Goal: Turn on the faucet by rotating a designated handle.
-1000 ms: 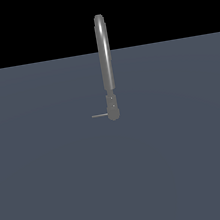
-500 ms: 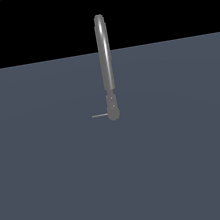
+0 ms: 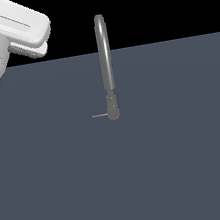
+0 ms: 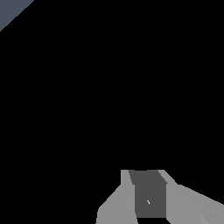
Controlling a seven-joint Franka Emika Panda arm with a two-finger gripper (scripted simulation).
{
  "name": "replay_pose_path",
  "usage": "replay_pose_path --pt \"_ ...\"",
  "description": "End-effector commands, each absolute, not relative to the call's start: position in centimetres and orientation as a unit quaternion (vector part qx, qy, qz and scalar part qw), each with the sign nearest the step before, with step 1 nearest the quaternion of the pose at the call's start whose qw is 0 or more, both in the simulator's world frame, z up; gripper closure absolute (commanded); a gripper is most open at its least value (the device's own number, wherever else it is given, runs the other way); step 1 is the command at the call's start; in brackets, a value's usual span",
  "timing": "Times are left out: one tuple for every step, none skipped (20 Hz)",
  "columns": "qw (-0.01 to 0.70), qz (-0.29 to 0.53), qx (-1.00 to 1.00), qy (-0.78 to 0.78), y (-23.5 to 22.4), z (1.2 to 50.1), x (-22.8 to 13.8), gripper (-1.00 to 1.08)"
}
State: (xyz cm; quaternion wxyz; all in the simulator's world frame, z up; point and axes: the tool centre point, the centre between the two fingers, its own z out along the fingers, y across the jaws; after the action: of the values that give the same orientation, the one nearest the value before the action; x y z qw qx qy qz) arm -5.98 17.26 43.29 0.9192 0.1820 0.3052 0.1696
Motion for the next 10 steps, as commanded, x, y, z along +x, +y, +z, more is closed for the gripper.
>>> replay_pose_path --pt "0.912 0.155 0.152 0.348 17.1 39.9 -4.8 1.08" --pt "0.908 0.149 0.141 0.366 17.0 38.5 -4.3 1.08" --pt "0.903 0.143 0.130 0.383 16.8 37.1 -3.9 1.08" --pt "0.898 0.136 0.120 0.400 16.5 35.7 -3.6 1.08" --pt "0.893 0.130 0.110 0.417 16.2 34.2 -3.2 1.08" --pt "0.886 0.123 0.101 0.435 15.9 32.7 -2.9 1.08" --pt "0.880 0.116 0.091 0.452 15.5 31.2 -2.7 1.08" --pt "0.872 0.109 0.083 0.470 15.1 29.7 -2.5 1.08" --pt "0.864 0.102 0.075 0.487 14.6 28.2 -2.3 1.08" --pt "0.856 0.095 0.067 0.503 14.1 26.7 -2.2 1.08"
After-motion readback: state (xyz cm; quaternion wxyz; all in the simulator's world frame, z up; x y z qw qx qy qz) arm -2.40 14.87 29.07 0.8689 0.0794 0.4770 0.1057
